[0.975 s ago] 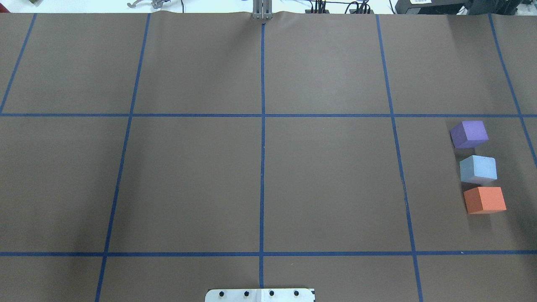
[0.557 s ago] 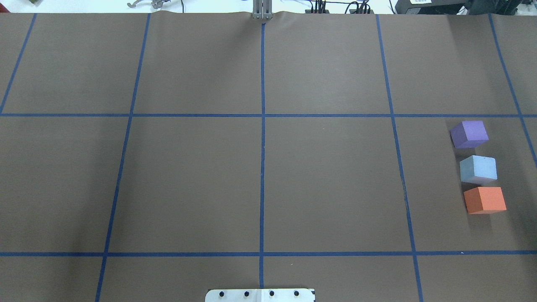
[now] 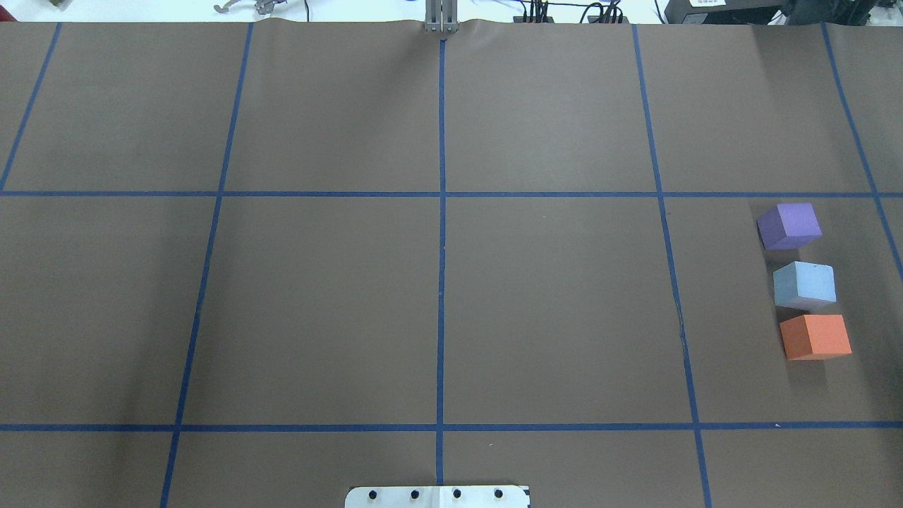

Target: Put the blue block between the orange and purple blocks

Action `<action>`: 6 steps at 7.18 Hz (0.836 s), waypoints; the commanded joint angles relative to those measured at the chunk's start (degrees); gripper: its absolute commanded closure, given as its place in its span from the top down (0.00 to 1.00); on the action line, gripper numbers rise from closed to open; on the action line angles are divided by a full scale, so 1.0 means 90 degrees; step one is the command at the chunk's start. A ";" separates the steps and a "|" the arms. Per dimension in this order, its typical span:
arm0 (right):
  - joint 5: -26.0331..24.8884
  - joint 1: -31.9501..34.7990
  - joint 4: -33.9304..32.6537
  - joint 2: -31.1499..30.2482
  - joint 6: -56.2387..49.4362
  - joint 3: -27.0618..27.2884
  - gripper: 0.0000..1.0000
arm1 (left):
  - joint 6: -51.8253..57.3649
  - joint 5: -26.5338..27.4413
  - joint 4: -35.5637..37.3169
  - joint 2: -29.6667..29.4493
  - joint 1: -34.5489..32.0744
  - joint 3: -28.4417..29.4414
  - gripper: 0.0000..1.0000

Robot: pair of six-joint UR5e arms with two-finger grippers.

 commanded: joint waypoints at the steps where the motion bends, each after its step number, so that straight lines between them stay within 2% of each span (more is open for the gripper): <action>1: -0.0005 -0.0052 -0.0006 0.0016 -0.0040 -0.0013 1.00 | -0.0056 0.0012 -0.0138 -0.0022 0.0005 -0.0070 1.00; 2: -0.0092 -0.0139 -0.0015 0.0123 -0.0050 0.0113 1.00 | -0.0056 0.0042 -0.0138 -0.0032 0.0005 -0.0080 1.00; 4: -0.0724 -0.0617 -0.0200 0.0182 -0.0060 0.0300 1.00 | -0.0017 0.0527 -0.0118 -0.0012 0.0005 -0.0080 1.00; 5: -0.0766 -0.0677 -0.0491 0.0211 -0.0069 0.0339 1.00 | -0.0017 0.0540 -0.0089 -0.0003 0.0005 -0.0080 1.00; 6: -0.0766 -0.0697 -0.1200 0.0463 -0.0069 0.0533 1.00 | -0.0026 0.0482 -0.0079 0.0007 0.0005 -0.0080 1.00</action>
